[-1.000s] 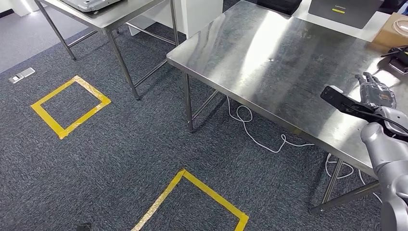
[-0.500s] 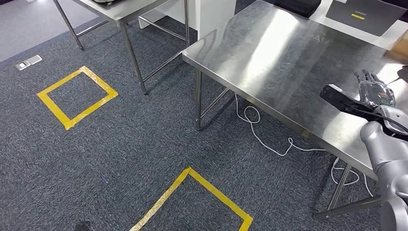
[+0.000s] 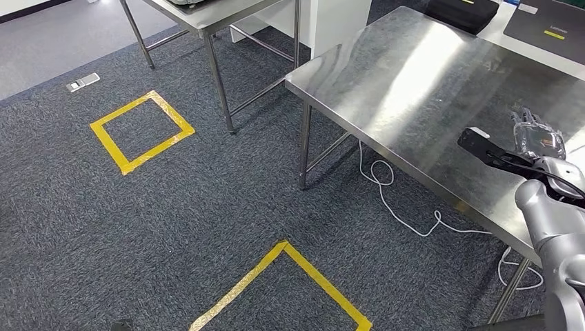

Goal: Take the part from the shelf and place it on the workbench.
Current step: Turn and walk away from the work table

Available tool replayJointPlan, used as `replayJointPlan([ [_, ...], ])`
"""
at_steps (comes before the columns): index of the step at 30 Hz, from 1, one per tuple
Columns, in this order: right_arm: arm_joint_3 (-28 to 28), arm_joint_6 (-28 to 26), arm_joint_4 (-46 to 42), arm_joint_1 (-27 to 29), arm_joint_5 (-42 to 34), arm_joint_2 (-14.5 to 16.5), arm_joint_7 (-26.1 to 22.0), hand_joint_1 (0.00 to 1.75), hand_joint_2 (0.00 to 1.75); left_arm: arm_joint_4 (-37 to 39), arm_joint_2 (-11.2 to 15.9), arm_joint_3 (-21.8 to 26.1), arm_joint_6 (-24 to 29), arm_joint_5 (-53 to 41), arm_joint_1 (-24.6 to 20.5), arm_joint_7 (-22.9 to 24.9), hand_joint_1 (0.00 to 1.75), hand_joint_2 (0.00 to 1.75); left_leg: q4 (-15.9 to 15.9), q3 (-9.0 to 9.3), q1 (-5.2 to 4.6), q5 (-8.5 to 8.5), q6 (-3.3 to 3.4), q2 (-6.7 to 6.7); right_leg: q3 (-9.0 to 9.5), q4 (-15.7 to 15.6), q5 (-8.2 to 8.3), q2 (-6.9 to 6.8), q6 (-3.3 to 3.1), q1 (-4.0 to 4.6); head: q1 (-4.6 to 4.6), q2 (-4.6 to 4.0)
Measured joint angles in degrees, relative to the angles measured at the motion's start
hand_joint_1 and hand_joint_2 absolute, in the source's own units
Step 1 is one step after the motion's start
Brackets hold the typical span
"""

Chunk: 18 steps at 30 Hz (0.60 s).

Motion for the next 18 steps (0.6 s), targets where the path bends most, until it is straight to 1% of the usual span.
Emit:
replayJointPlan([
  [1,0.0,-0.01,-0.01,0.01,0.01,-0.01,-0.01,0.0,0.0,0.0,0.01,-0.01,-0.01,-0.02,0.0,0.01,0.0,0.0,3.98,-1.88,0.32,-1.62,-0.34,0.55,0.04,0.01,-0.04,-0.46,-0.12,0.09,0.01,0.0],
  [2,0.0,-0.02,-0.01,0.03,0.02,0.02,-0.01,0.0,0.0,0.0,0.01,-0.01,-0.02,-0.03,0.01,0.01,0.0,0.0,6.69,-3.21,0.66,-2.42,-0.66,0.84,0.07,0.03,-0.07,-0.9,-0.18,0.15,0.01,0.0],
  [3,0.0,-0.03,-0.01,0.05,0.02,0.08,-0.02,0.0,0.0,0.0,0.01,-0.01,-0.02,-0.03,0.02,0.02,0.0,0.0,7.55,-3.68,1.02,-2.26,-0.98,1.1,0.08,0.07,-0.13,-1.34,-0.14,0.14,-0.02,0.0],
  [4,0.0,-0.04,-0.01,0.07,0.03,0.13,-0.02,0.0,0.0,0.0,0.03,-0.01,-0.03,-0.03,0.02,0.02,0.0,0.0,5.86,-2.87,1.34,-1.05,-1.24,1.42,0.11,0.15,-0.23,-1.72,0.0,0.09,-0.02,0.0],
  [5,0.0,-0.05,-0.02,0.08,0.03,0.16,-0.03,0.0,0.0,0.0,0.07,-0.01,-0.03,-0.04,0.01,0.02,0.0,0.0,2.17,-0.94,1.6,0.78,-1.46,2.12,0.14,0.32,-0.41,-2.11,0.27,0.0,-0.04,0.0],
  [6,0.0,-0.06,-0.06,0.08,0.04,0.14,-0.04,0.0,0.0,0.0,0.11,-0.01,-0.03,-0.05,-0.02,0.02,0.0,0.0,-1.93,1.2,1.68,2.25,-1.61,3.21,0.15,0.57,-0.66,-2.51,0.64,0.04,-0.05,0.0],
  [7,0.0,-0.08,-0.14,0.1,0.08,0.04,-0.05,0.0,0.0,0.0,0.14,-0.01,-0.04,-0.08,-0.05,0.02,0.0,0.0,-5.23,2.89,1.65,3.32,-1.51,3.87,0.14,0.85,-0.95,-2.89,1.1,0.27,-0.03,0.0],
  [8,0.0,-0.14,-0.22,0.13,0.15,-0.04,-0.07,0.0,0.0,0.0,0.14,0.0,-0.04,-0.11,-0.08,0.03,0.0,0.0,-7.36,3.92,1.47,3.86,-1.27,4.26,0.14,1.04,-1.18,-3.31,1.54,0.57,0.08,0.0],
  [9,0.0,-0.2,-0.32,0.16,0.24,-0.1,-0.09,0.0,0.0,0.0,0.13,0.01,-0.04,-0.13,-0.09,0.03,0.0,0.0,-7.96,4.07,1.17,3.84,-0.88,4.08,0.15,1.08,-1.28,-3.73,1.95,0.92,0.2,0.0],
  [10,0.0,-0.26,-0.43,0.21,0.37,-0.09,-0.1,0.0,0.0,0.0,0.11,0.02,-0.03,-0.14,-0.08,0.03,0.0,0.0,-8.06,3.97,0.89,4.0,-0.36,3.32,0.21,0.98,-1.3,-4.21,2.36,1.19,0.3,0.0],
  [11,0.0,-0.31,-0.56,0.33,0.49,-0.05,-0.1,0.0,0.0,-0.01,0.1,0.04,-0.02,-0.14,-0.07,0.02,0.0,0.0,-8.4,4.08,0.74,4.21,0.19,2.79,0.19,0.82,-1.36,-4.57,2.76,1.22,0.38,0.0],
  [12,0.01,-0.34,-0.7,0.46,0.59,0.0,-0.1,0.0,0.0,-0.01,0.08,0.05,0.01,-0.14,-0.08,-0.02,0.0,0.0,-8.86,4.3,0.62,4.48,0.75,2.25,0.02,1.14,-1.7,-4.29,3.05,1.11,0.4,0.0],
  [13,0.01,-0.36,-0.83,0.59,0.68,0.0,-0.1,0.0,0.0,-0.02,0.09,0.06,0.02,-0.15,-0.11,-0.06,0.0,0.0,-9.33,4.53,0.6,4.8,1.31,1.75,-0.6,2.51,-2.56,-3.43,3.12,0.92,0.39,0.0],
  [14,0.02,-0.38,-0.91,0.75,0.75,-0.11,-0.08,0.0,0.0,-0.02,0.1,0.06,0.04,-0.15,-0.15,-0.1,0.0,0.0,-9.72,4.7,0.65,5.08,1.77,1.21,-1.89,5.22,-3.93,-2.14,3.01,0.66,0.48,0.0],
  [15,0.02,-0.39,-0.93,0.93,0.8,-0.21,-0.07,0.0,0.0,-0.02,0.11,0.06,0.05,-0.16,-0.18,-0.13,0.0,0.0,-9.84,4.68,0.6,5.23,2.04,0.62,-3.69,9.05,-5.56,-0.78,2.8,0.48,0.55,0.0],
  [16,0.02,-0.39,-0.93,1.2,0.86,-0.32,-0.03,0.0,0.0,-0.02,0.14,0.07,0.05,-0.16,-0.18,-0.13,0.0,0.0,-9.85,4.58,0.59,5.32,2.2,-0.05,-5.83,13.28,-7.14,0.15,2.71,0.44,0.59,0.0],
  [17,0.02,-0.39,-0.93,1.53,0.91,-0.39,0.0,0.0,0.0,-0.02,0.15,0.08,0.05,-0.15,-0.15,-0.12,0.0,0.0,-9.85,4.5,0.56,5.36,2.26,-0.77,-7.63,16.55,-8.11,0.62,2.84,0.46,0.65,0.0],
  [18,0.02,-0.39,-0.93,1.86,0.95,-0.38,0.01,0.0,0.0,-0.02,0.14,0.09,0.05,-0.15,-0.12,-0.1,0.0,0.0,-9.84,4.46,0.53,5.41,2.29,-1.51,-8.49,17.79,-8.19,0.83,3.18,0.49,0.63,0.0],
])
